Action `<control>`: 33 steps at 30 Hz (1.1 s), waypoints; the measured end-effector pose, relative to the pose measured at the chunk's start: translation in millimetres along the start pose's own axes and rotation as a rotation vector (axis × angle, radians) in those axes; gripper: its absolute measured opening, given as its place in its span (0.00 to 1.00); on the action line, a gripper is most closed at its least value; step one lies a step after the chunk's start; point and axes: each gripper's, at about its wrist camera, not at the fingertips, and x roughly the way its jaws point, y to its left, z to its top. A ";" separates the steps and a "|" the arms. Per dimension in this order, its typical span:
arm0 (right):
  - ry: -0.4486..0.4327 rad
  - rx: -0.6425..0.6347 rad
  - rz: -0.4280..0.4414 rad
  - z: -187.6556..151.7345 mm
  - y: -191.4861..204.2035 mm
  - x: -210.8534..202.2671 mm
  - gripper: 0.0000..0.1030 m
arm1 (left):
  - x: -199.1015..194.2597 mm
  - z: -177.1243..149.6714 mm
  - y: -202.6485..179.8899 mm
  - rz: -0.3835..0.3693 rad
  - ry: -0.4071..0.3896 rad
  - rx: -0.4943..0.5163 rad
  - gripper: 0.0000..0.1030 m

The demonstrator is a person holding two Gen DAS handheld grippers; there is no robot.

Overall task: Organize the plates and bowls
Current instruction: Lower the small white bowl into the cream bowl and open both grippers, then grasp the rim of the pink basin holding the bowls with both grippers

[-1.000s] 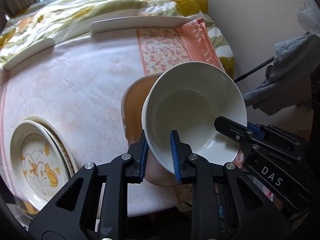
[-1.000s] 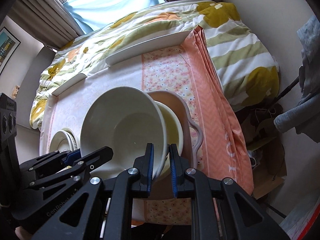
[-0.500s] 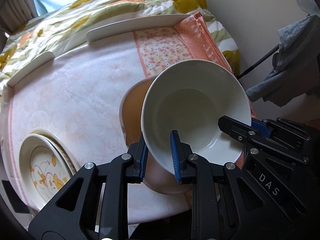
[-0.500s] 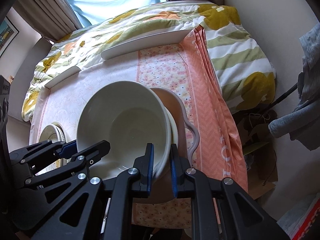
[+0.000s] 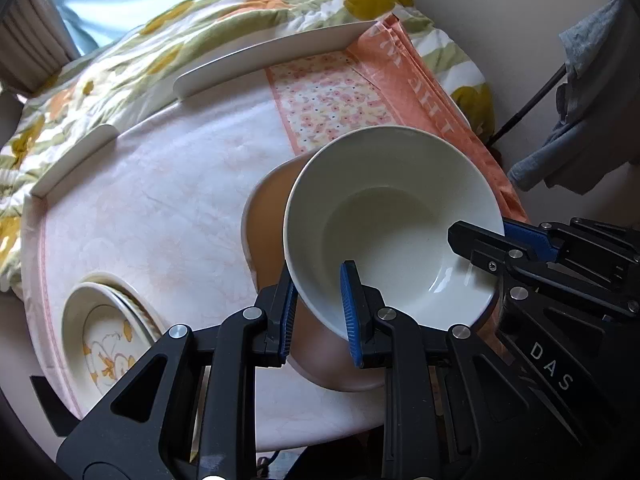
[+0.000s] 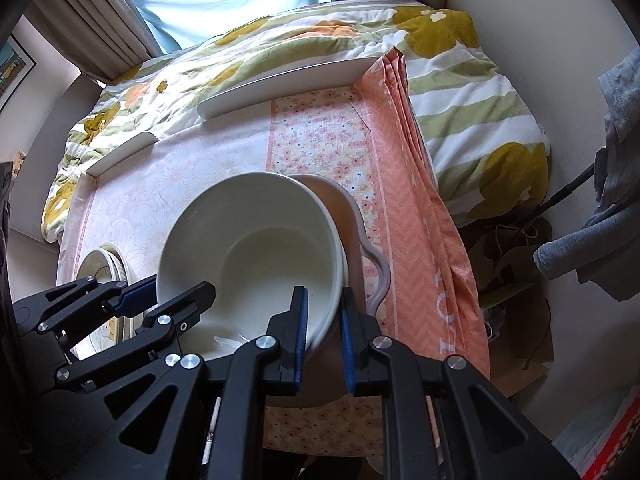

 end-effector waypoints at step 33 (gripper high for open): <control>-0.243 -0.156 0.056 1.9 -9.1 -102.7 0.66 | -110.2 -23.4 75.9 0.039 -0.274 -0.160 1.00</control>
